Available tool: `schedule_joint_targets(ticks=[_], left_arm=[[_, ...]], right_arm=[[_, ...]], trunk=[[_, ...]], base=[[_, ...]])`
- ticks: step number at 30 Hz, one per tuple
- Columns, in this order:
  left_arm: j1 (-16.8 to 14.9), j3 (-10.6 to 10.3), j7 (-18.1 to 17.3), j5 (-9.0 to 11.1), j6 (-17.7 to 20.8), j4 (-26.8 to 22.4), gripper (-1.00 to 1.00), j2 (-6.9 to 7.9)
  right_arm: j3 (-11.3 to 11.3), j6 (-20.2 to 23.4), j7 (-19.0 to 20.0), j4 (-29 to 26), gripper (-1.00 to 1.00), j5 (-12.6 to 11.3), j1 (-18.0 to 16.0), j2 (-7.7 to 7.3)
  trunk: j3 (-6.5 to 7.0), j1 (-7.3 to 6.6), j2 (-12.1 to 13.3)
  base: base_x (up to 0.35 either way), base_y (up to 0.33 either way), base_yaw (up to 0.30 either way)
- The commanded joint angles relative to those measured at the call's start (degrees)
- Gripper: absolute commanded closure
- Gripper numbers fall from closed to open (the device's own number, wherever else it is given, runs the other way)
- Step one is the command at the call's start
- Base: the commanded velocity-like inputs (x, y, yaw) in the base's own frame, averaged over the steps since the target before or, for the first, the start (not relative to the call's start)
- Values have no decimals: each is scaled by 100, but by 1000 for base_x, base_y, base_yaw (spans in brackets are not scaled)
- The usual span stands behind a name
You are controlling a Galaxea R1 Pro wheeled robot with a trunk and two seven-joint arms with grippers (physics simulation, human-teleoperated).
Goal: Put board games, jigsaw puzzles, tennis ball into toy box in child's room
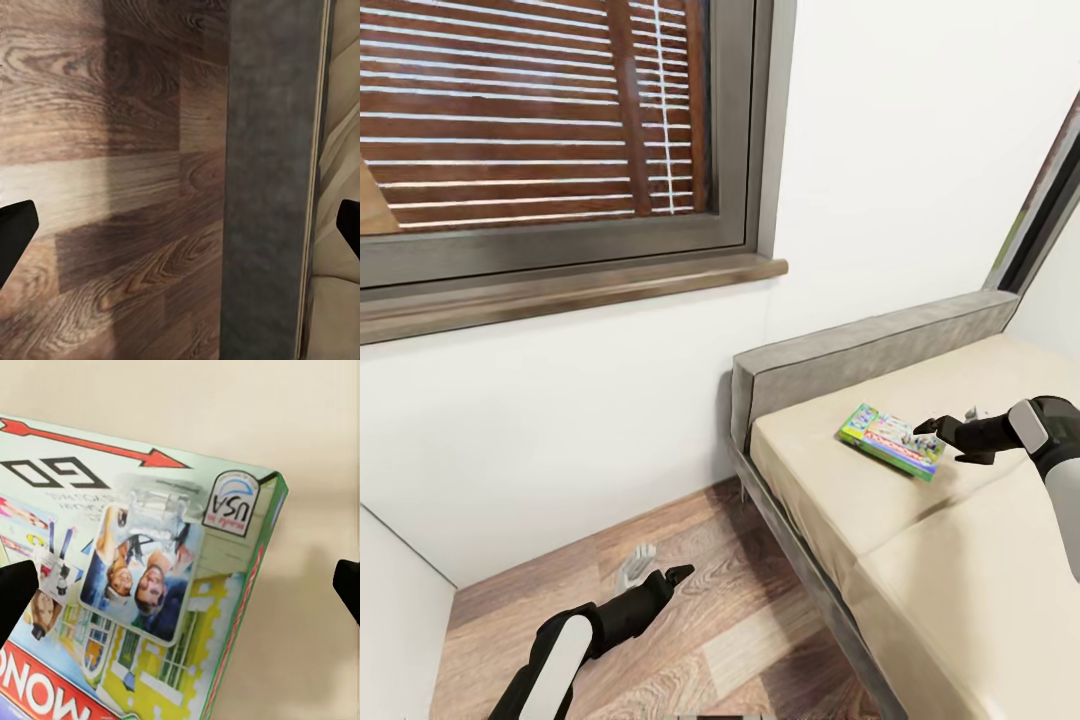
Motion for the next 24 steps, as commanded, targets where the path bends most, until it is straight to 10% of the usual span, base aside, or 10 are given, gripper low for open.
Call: schedule_joint_targets(ticks=[1,24], left_arm=[[-3,7,-15,-6,24,-2,-100,-2],[-2,7,-4,-9,24,0,-100,-2]], right_arm=[[-31,25,14,0,-100,-7,0,2],[-31,30,21,-3,-100,-9,8,2]], trunk=[[-15,0,-1],[-69,0,-1]], base=[[0,0,0],[0,0,139]])
